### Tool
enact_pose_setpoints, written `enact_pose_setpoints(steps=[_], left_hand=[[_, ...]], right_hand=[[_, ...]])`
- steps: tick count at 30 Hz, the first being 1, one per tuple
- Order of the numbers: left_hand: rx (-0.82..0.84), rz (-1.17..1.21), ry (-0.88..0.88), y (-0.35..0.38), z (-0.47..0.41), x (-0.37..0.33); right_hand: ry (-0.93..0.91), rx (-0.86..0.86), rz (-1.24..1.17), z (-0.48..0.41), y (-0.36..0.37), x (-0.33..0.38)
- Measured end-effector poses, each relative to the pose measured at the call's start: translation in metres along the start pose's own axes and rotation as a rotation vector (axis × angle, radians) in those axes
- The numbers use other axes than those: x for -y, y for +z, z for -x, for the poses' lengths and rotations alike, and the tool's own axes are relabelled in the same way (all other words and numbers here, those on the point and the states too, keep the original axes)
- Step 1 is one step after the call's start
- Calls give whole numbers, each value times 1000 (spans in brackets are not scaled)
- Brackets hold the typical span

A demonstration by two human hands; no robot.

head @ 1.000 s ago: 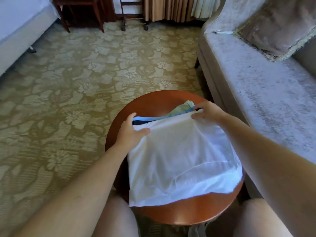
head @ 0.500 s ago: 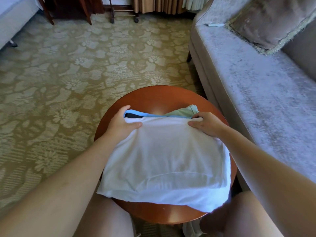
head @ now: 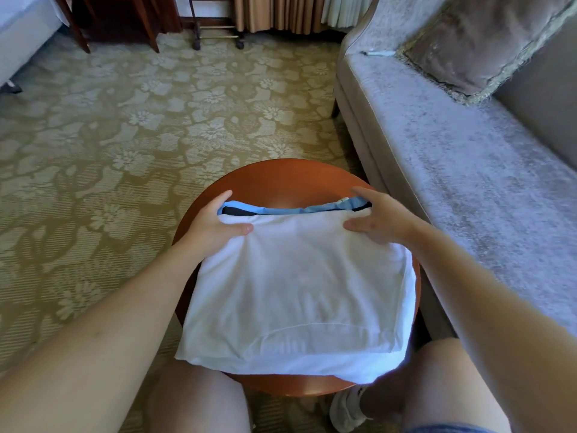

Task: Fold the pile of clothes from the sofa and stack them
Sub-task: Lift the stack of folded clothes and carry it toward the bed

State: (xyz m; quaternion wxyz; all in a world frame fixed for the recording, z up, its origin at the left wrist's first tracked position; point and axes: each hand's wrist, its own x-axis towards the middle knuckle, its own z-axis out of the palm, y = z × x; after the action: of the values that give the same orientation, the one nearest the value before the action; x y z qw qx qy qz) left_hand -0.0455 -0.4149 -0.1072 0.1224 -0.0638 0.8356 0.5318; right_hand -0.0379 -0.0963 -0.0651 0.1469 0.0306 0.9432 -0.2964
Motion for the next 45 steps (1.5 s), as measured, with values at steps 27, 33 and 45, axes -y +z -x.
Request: enact_pose_setpoints(steps=[27,33,45], left_hand=[[-152,-17,-47,11,-17,27],[-69,-32,-82,13,1,22],[-158,-36,62,6,69,-12]], right_hand=[[-21,145,-71,-84,28,-25],[36,223,-88,-43,30,-36],[-61,-52,-187,68,39,-26]])
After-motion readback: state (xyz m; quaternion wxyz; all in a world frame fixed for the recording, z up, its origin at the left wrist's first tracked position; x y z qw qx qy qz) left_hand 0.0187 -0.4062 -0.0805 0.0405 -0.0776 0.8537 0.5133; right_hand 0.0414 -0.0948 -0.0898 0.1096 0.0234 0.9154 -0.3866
